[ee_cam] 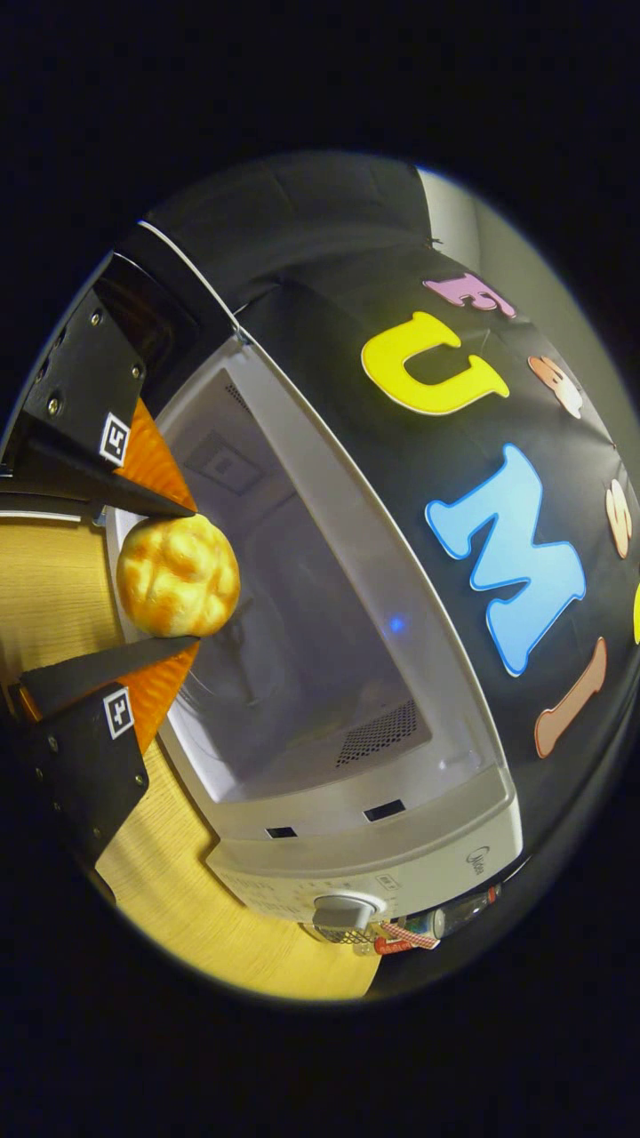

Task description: Open the microwave, put the food inside, and close the microwave door.

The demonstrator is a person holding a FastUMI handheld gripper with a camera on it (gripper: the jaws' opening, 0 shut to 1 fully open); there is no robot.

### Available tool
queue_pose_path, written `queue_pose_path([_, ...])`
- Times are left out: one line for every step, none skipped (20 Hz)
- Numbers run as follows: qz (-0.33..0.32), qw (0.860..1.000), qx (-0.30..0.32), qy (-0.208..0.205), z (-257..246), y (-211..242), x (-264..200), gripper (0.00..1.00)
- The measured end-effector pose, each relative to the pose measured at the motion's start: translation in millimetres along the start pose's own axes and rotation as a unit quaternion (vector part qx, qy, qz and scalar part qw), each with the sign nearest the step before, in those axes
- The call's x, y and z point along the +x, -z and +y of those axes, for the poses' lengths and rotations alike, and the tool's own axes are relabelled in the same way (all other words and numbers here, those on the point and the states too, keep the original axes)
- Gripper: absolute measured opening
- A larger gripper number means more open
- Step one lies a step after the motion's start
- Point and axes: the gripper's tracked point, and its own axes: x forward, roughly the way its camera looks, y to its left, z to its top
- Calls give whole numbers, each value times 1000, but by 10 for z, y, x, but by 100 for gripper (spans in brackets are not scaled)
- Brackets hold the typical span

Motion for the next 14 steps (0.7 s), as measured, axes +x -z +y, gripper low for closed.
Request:
queue_pose_path([-1, 1000, 8, 8, -48, 3, 55, 75])
queue_pose_path([-5, 1000, 13, 16, -86, -13, 112, 75])
queue_pose_path([-8, 1000, 15, 24, -130, -6, 158, 75])
queue_pose_path([-9, 999, 13, 30, -177, -5, 211, 75])
queue_pose_path([-9, 999, 13, 35, -207, 9, 250, 75])
queue_pose_path([-9, 999, 13, 37, -241, 31, 291, 75])
queue_pose_path([-7, 999, 11, 41, -275, 53, 325, 75])
queue_pose_path([-6, 999, 8, 47, -316, 74, 352, 75])
queue_pose_path([-8, 999, 4, 52, -341, 84, 378, 75])
queue_pose_path([-12, 998, 0, 57, -361, 78, 410, 77])
queue_pose_path([-14, 998, -2, 59, -386, 84, 427, 77])
queue_pose_path([-16, 998, -2, 59, -379, 73, 423, 80])
queue_pose_path([-19, 998, -5, 62, -389, 71, 440, 82])
queue_pose_path([-24, 998, -13, 63, -392, 42, 422, 91])
